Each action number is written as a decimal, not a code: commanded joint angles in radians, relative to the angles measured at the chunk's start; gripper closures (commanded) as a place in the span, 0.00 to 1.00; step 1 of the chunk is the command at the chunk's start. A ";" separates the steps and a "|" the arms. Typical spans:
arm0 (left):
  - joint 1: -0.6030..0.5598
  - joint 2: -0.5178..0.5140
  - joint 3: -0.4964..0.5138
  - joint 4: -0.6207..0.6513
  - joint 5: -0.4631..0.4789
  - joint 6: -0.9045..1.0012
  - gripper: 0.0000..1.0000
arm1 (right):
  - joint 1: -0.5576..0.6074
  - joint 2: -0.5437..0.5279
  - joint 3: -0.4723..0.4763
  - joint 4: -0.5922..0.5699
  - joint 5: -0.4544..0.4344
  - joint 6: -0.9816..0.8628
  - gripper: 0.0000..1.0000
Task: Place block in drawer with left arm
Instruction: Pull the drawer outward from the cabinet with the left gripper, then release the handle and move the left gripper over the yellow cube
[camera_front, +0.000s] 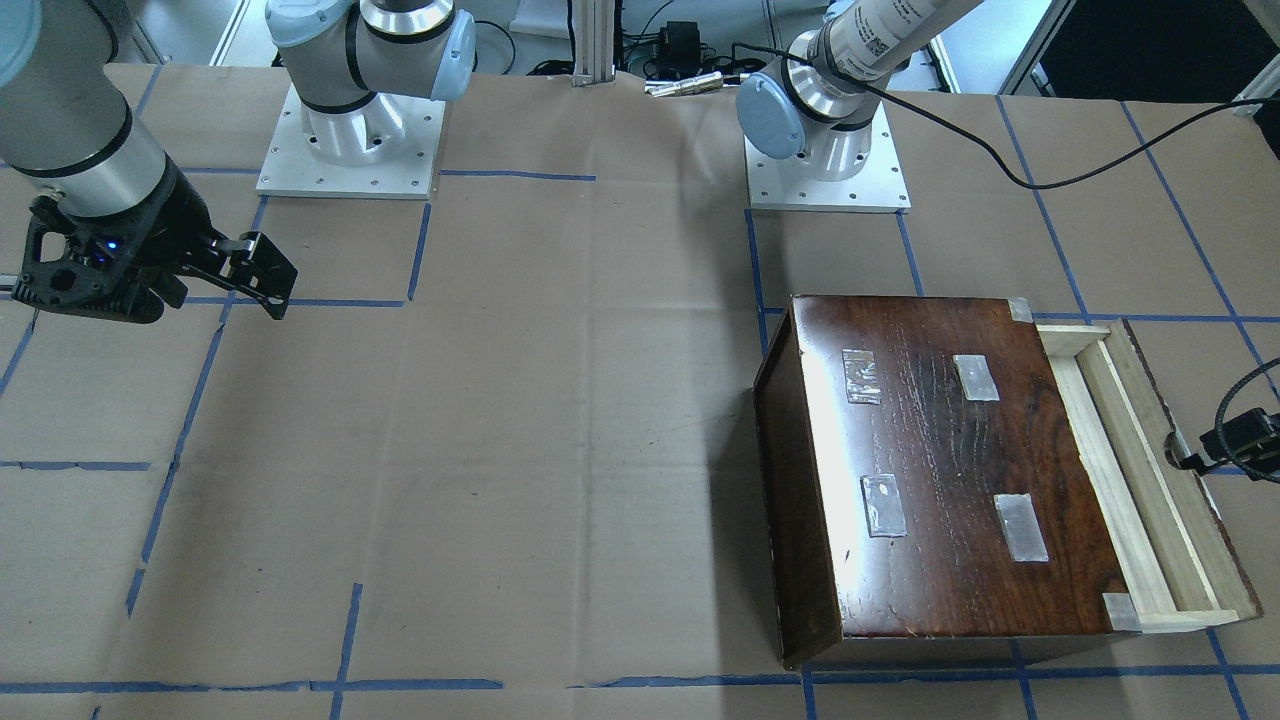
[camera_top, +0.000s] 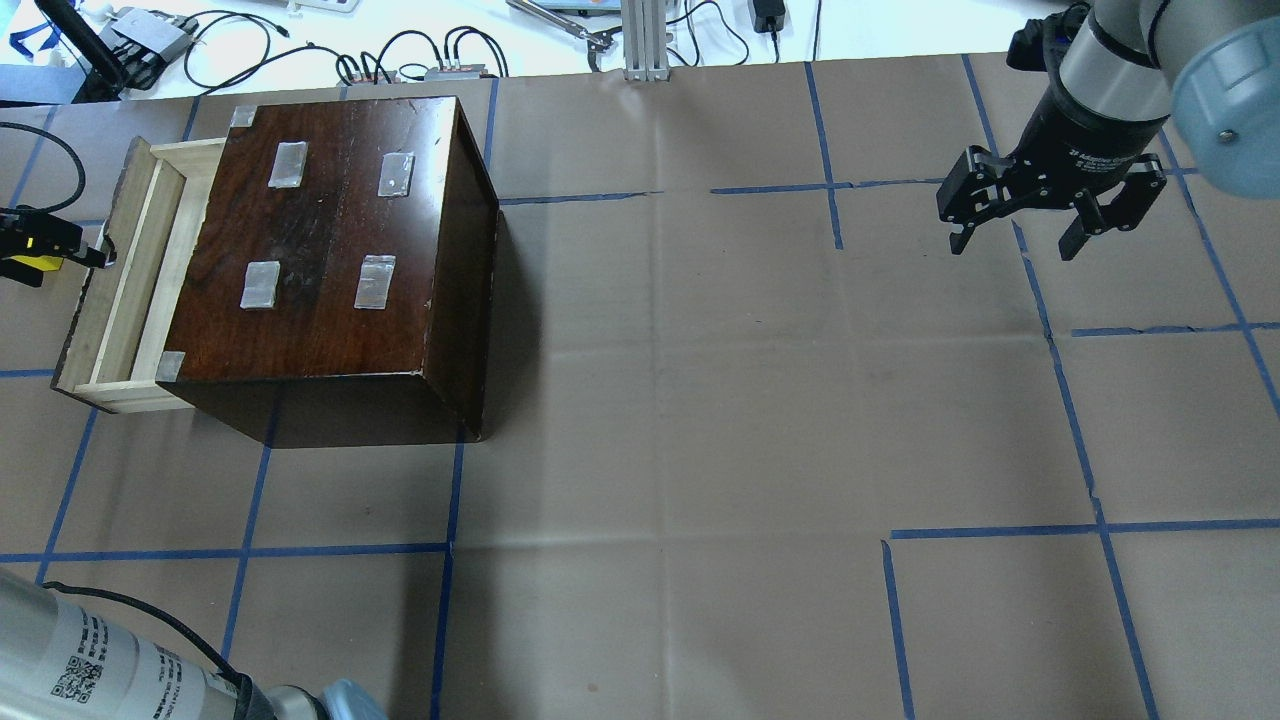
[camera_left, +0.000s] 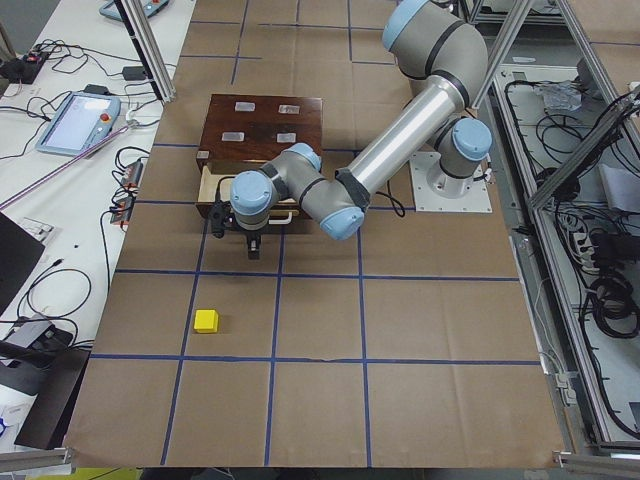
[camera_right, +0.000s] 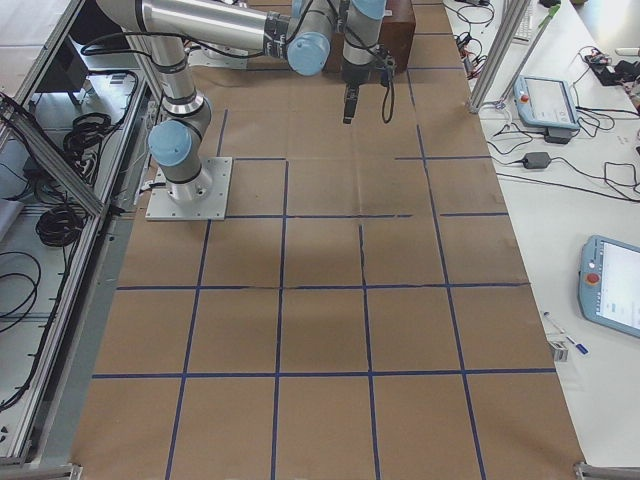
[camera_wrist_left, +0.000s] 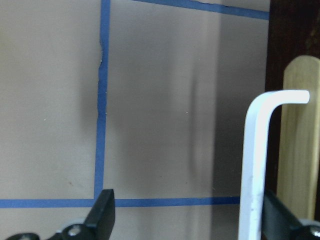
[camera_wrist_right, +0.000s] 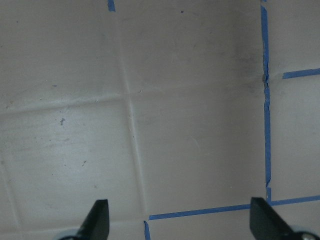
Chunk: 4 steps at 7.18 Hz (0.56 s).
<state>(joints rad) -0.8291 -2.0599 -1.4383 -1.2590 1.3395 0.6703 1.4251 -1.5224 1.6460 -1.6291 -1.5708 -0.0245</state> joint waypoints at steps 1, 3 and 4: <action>0.001 -0.002 0.003 0.004 0.013 0.000 0.01 | 0.000 -0.001 0.000 0.000 0.000 0.000 0.00; 0.013 -0.016 0.009 0.015 0.033 0.002 0.01 | 0.000 -0.001 0.000 0.000 0.000 0.000 0.00; 0.021 -0.020 0.033 0.006 0.035 0.002 0.01 | 0.000 0.001 0.000 0.000 0.000 0.000 0.00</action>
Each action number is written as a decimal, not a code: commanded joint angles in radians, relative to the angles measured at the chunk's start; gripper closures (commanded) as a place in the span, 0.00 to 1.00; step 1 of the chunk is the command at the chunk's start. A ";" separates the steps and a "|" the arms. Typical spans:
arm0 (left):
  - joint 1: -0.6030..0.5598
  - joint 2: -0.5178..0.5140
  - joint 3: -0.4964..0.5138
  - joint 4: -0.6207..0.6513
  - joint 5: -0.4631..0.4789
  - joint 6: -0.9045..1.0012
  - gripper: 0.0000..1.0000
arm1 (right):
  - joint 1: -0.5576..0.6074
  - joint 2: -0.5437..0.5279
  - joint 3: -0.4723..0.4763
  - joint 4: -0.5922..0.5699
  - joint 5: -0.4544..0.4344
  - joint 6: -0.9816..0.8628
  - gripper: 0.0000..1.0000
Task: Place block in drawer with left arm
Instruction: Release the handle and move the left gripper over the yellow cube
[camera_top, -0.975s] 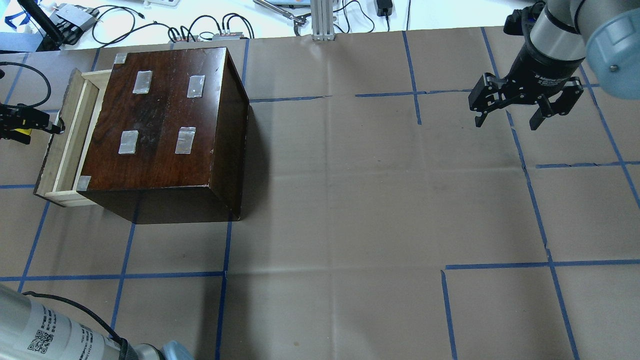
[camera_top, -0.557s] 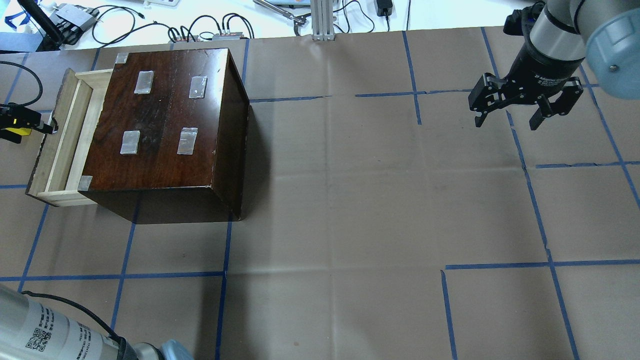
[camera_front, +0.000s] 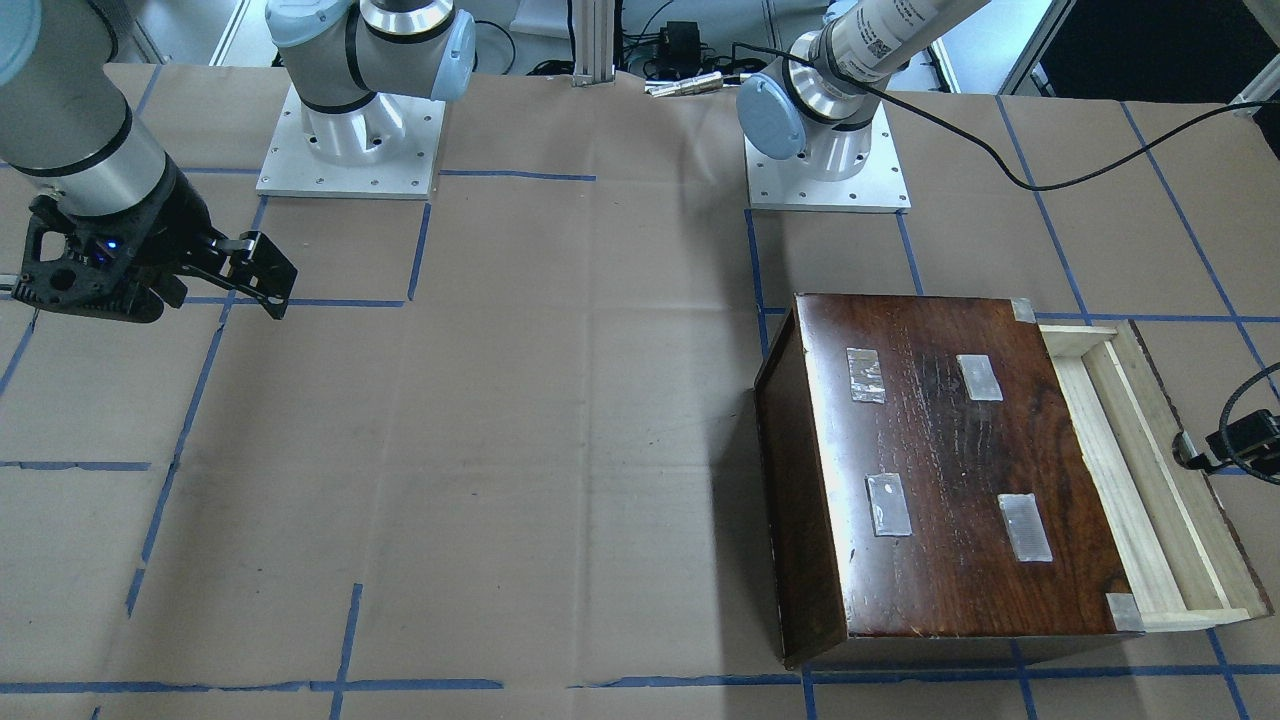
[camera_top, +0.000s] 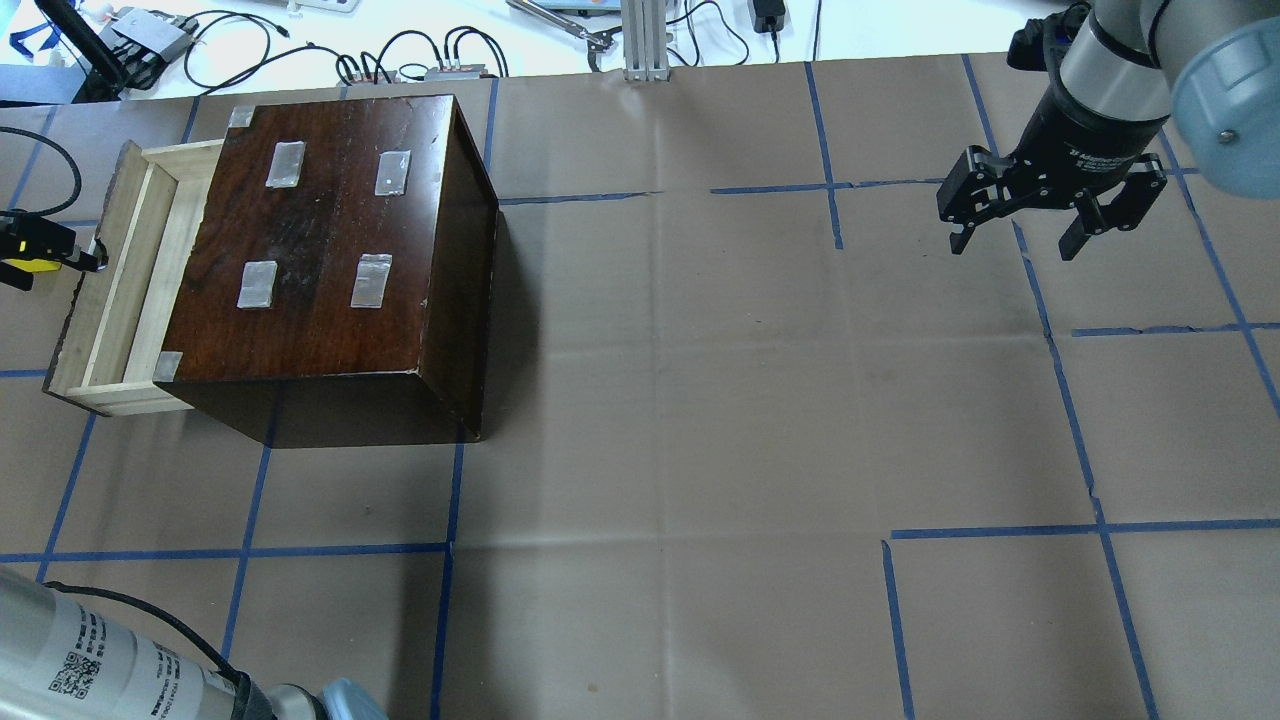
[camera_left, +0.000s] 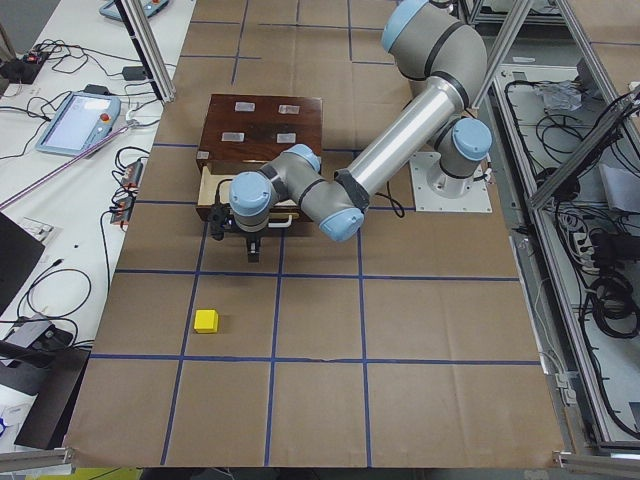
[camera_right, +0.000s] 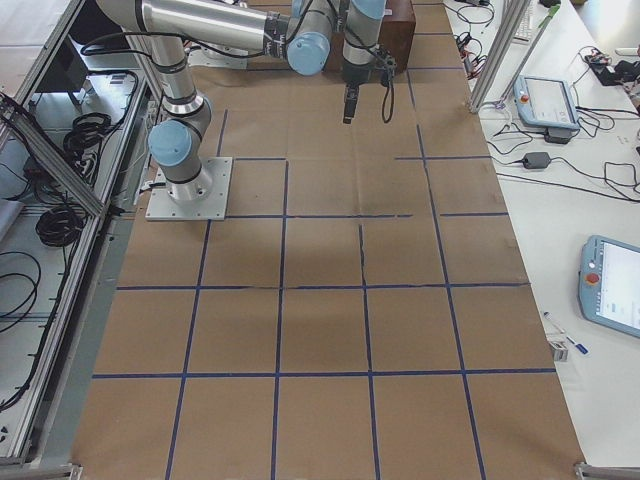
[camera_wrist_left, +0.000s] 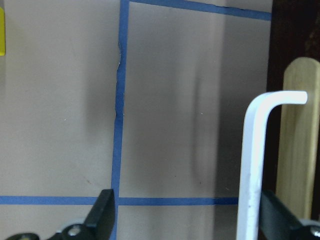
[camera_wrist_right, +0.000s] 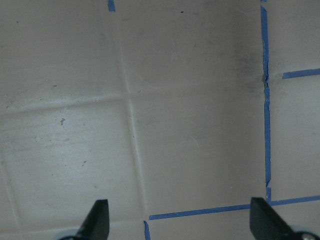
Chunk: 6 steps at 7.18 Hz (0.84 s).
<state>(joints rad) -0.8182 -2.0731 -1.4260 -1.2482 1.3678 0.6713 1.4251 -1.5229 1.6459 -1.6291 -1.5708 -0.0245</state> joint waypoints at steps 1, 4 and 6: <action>0.011 -0.008 0.042 -0.014 0.008 0.001 0.01 | 0.000 0.000 0.000 0.000 0.000 0.000 0.00; 0.011 0.024 0.051 -0.023 0.008 0.001 0.01 | 0.000 0.001 0.000 0.000 0.000 0.000 0.00; 0.011 0.010 0.120 -0.048 0.008 0.001 0.01 | 0.000 0.001 0.000 0.000 0.000 0.000 0.00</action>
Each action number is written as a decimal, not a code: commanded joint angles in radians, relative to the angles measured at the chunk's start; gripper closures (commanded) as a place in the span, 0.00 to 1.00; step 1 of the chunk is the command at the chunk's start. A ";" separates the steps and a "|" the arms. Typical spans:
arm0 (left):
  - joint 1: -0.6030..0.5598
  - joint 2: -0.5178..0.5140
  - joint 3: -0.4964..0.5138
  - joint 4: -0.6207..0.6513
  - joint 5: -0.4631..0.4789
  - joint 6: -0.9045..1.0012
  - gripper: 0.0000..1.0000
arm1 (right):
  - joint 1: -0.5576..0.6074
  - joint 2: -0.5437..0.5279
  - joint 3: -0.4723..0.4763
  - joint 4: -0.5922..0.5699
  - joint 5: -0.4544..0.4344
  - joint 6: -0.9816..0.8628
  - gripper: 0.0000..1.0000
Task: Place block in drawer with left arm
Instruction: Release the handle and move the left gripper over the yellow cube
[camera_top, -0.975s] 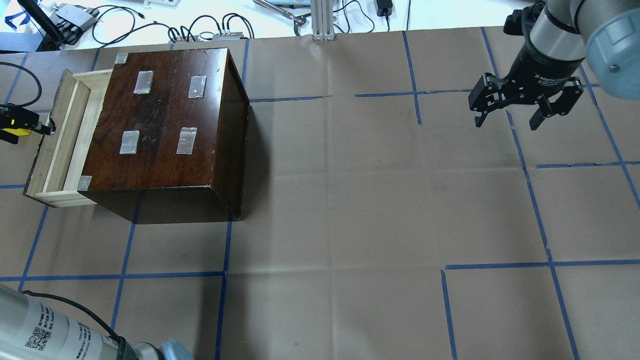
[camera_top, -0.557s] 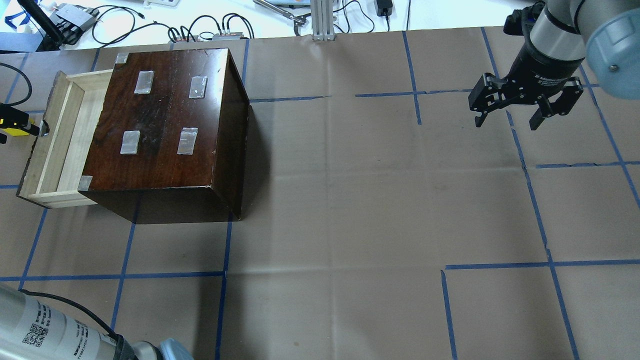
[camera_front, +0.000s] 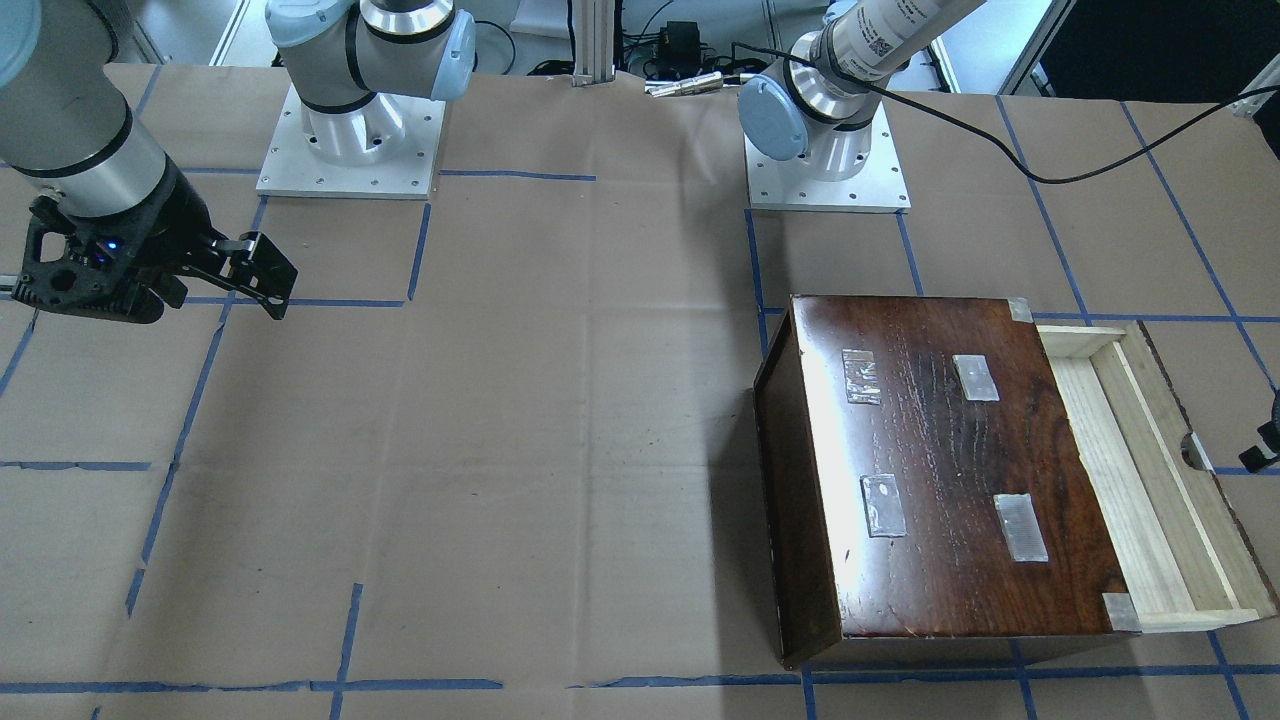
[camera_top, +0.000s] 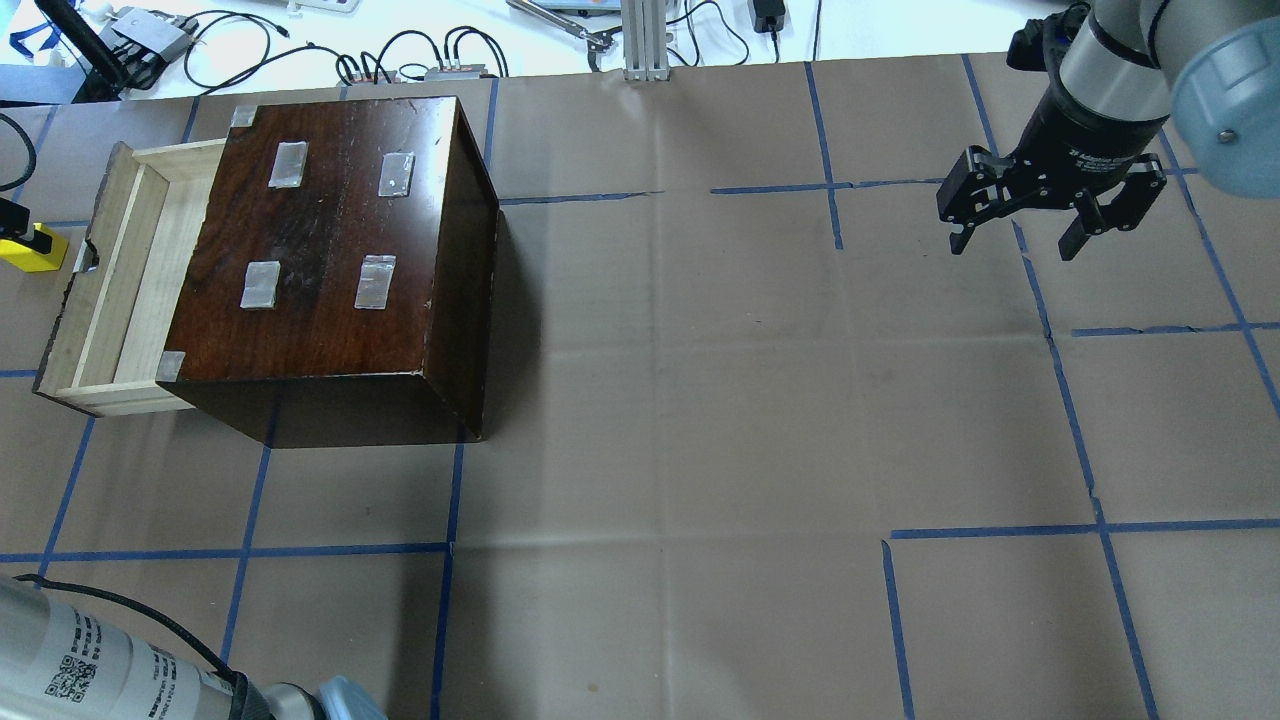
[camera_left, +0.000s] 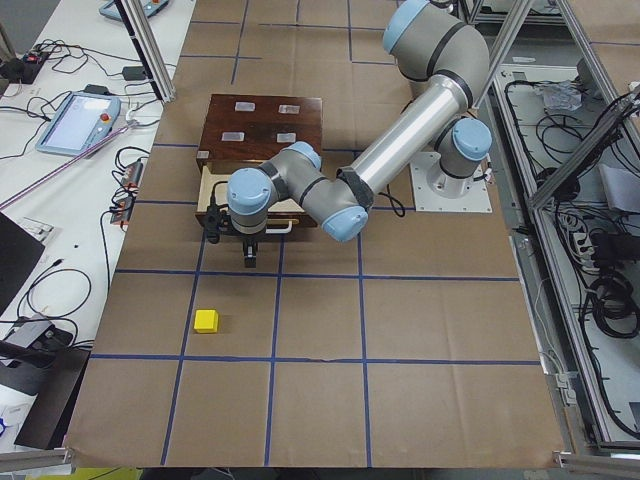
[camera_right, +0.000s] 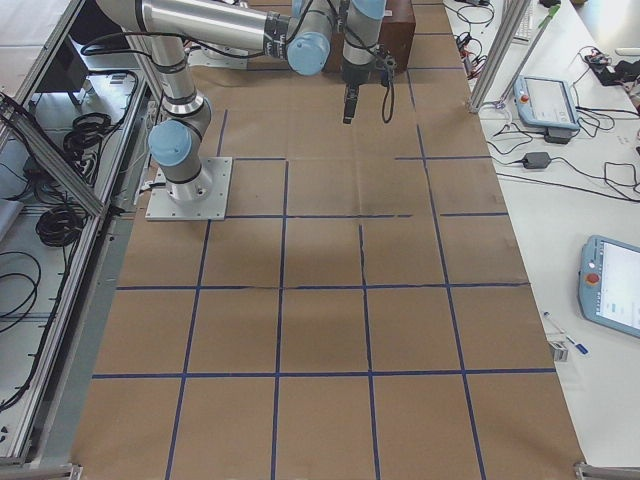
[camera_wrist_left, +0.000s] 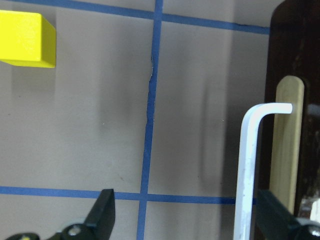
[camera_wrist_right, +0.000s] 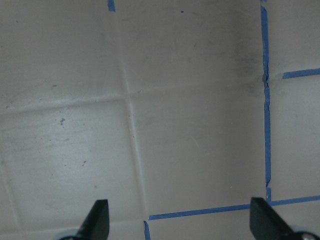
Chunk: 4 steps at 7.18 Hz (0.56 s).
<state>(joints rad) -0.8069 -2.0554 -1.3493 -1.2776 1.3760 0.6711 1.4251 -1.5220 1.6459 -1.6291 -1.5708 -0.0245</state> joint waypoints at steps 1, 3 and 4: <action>0.002 -0.032 0.111 -0.052 0.000 0.001 0.01 | 0.000 -0.001 0.000 0.000 0.000 0.000 0.00; 0.006 -0.115 0.220 -0.078 0.006 0.005 0.01 | 0.000 0.000 0.000 0.000 0.000 0.000 0.00; 0.029 -0.162 0.272 -0.078 0.006 0.046 0.01 | 0.000 0.000 0.000 0.000 0.000 0.000 0.00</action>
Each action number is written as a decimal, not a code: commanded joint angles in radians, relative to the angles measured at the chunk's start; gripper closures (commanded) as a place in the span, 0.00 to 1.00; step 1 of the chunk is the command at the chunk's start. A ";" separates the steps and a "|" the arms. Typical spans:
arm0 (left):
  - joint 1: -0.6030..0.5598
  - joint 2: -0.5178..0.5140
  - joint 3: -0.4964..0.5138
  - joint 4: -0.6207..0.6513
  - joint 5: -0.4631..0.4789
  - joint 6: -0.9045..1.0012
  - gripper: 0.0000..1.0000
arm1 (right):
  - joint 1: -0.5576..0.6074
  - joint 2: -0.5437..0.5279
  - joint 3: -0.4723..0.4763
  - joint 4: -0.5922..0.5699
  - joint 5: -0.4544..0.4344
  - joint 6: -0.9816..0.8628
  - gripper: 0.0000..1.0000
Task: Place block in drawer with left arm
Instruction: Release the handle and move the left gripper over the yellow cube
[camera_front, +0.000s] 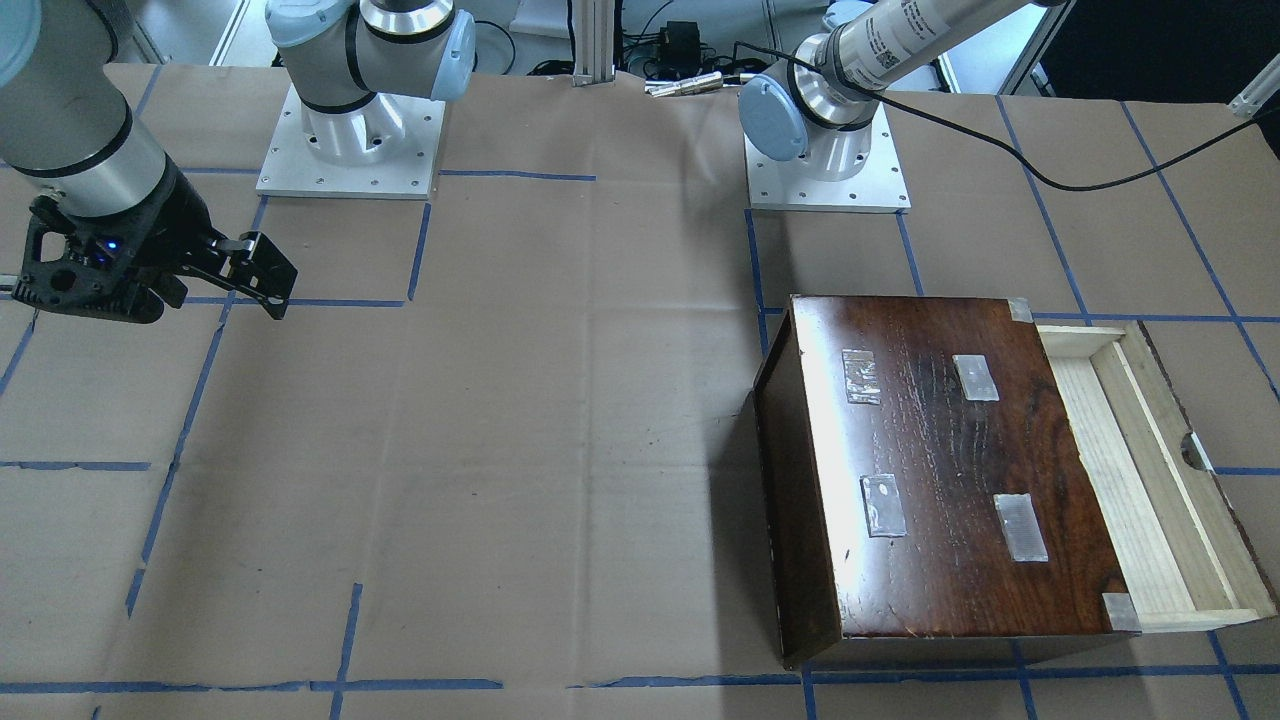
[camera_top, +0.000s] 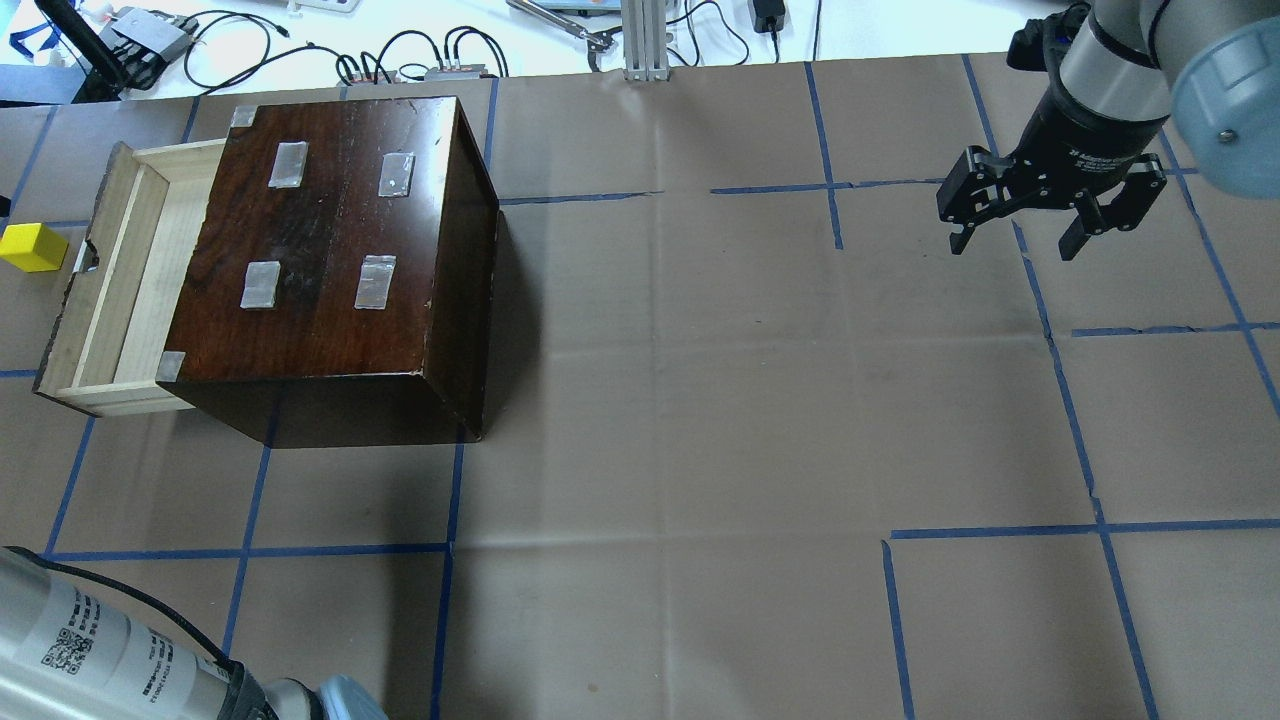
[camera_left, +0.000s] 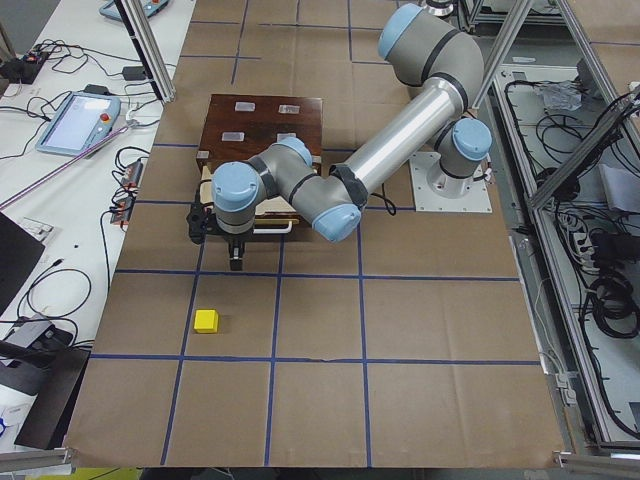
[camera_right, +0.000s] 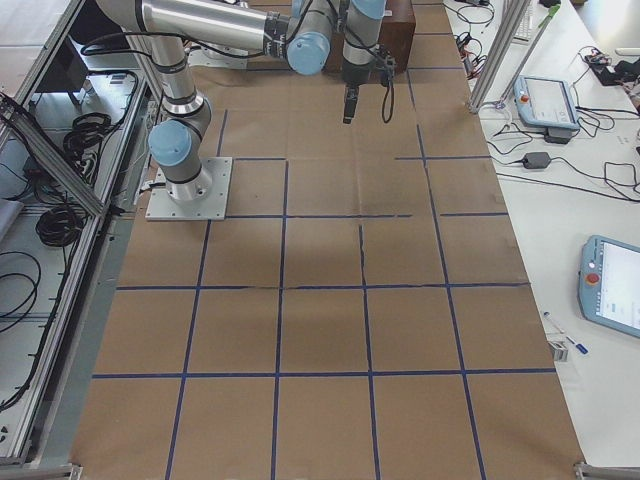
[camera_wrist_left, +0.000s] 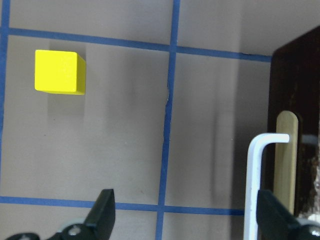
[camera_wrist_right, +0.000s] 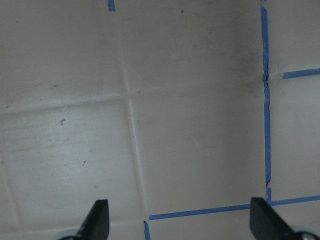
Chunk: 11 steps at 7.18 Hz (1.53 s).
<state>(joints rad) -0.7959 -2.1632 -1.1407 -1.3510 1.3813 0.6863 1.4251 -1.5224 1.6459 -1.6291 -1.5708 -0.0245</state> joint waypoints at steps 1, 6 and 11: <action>0.033 -0.110 0.131 -0.005 0.002 0.056 0.01 | 0.000 0.001 0.000 0.000 0.000 0.000 0.00; 0.031 -0.360 0.456 -0.066 0.021 0.073 0.01 | 0.000 -0.001 0.000 0.000 0.000 0.000 0.00; 0.026 -0.466 0.477 -0.046 0.031 0.072 0.01 | 0.000 -0.001 0.000 0.000 0.000 0.000 0.00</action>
<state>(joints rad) -0.7699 -2.6096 -0.6649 -1.3996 1.4078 0.7578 1.4251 -1.5229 1.6460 -1.6291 -1.5708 -0.0246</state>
